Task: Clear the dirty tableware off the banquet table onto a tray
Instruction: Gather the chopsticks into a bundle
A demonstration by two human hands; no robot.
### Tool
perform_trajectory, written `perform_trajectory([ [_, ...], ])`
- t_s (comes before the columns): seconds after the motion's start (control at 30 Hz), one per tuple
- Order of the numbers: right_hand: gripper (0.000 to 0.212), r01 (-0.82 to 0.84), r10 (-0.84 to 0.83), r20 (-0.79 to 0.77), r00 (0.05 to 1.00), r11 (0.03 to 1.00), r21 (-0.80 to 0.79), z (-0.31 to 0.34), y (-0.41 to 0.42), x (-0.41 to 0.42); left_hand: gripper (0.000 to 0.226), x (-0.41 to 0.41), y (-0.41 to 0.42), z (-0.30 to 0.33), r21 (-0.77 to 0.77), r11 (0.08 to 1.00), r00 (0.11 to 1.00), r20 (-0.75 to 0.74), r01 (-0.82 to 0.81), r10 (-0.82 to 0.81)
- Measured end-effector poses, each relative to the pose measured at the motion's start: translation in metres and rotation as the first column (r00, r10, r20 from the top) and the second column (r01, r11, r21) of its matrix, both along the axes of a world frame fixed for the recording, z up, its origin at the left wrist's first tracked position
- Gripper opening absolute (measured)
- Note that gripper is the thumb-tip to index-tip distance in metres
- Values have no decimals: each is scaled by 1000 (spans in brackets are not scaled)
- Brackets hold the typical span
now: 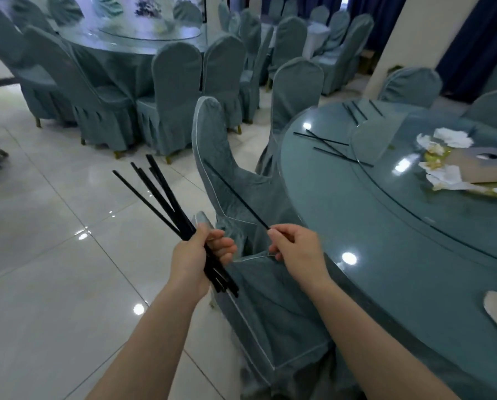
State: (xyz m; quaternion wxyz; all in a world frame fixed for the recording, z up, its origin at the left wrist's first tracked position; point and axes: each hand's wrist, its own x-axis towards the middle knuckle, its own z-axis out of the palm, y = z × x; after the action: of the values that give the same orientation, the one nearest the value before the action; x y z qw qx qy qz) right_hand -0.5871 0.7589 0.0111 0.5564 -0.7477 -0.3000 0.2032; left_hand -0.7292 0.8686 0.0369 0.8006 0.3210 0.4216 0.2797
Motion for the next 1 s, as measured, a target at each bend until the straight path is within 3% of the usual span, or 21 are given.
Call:
perform_trajectory([
  [0.17, 13, -95, 100, 78, 992, 993, -66, 16, 23, -57, 32, -24, 15, 3, -11, 999, 998, 47, -36, 36],
  [0.37, 31, -148, 155, 52, 987, 983, -112, 15, 58, -83, 31, -25, 48, 1, -92, 984, 980, 113, -154, 164],
  [0.5, 37, -194, 202, 42, 978, 971, -141, 8, 93, -85, 28, -25, 87, -12, -110, 975, 977, 60, -195, 202],
  [0.7, 29, -233, 235, 1, 972, 961, -151, -6, 186, -59, 22, -2, 174, -30, -107, 977, 983, -5, -184, 185],
  [0.93, 6, -236, 227, -96, 969, 967, -100, -9, 302, 13, 19, 56, 310, -21, -55, 982, 983, 24, -183, 185],
  [1.0, 10, -207, 198, -111, 974, 975, -81, -9, 333, 33, 19, 68, 347, -20, -59, 980, 981, 37, -190, 192],
])
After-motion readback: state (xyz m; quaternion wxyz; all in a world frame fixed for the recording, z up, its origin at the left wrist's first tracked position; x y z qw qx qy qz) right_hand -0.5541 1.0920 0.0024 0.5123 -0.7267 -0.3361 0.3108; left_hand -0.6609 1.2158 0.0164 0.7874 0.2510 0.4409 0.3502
